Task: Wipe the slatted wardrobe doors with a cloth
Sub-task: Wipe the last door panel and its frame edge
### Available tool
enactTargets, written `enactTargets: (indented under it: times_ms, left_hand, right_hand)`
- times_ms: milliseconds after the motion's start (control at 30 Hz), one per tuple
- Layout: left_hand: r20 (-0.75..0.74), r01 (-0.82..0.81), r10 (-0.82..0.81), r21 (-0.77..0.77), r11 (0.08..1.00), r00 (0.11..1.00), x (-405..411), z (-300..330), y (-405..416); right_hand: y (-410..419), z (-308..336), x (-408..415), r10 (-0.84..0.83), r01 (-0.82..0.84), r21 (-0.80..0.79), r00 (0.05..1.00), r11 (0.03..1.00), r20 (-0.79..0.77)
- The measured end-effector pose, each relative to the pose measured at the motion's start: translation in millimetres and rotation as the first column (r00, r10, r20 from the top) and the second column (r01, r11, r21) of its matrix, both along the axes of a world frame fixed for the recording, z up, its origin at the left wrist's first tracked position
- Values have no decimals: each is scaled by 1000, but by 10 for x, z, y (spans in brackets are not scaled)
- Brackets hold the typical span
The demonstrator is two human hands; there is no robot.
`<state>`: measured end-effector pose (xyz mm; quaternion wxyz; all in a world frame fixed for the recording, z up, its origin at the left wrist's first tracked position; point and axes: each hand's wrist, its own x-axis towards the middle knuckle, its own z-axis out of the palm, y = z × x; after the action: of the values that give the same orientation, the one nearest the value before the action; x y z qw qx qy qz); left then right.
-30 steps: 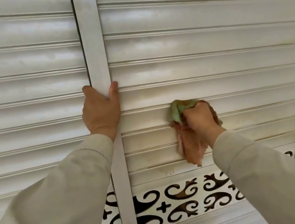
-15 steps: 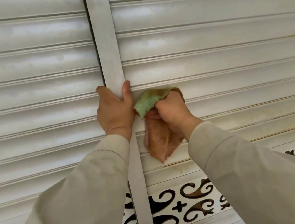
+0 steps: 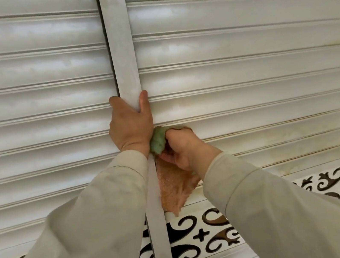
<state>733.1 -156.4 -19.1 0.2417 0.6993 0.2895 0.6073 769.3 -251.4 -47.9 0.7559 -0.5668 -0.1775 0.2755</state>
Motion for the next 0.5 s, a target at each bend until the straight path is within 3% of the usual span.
enactTargets:
  times_ms: [267,500]
  left_hand:
    - [-6,4,-4,1,1000,1000,14,-3,19]
    - [-10,16,-16,-5,1000,1000,1,-9,13]
  right_hand:
    - [113,197,23,-109,108,-16,983,994,-150]
    - [-284,201,388,-315,317,5,944,949,-95]
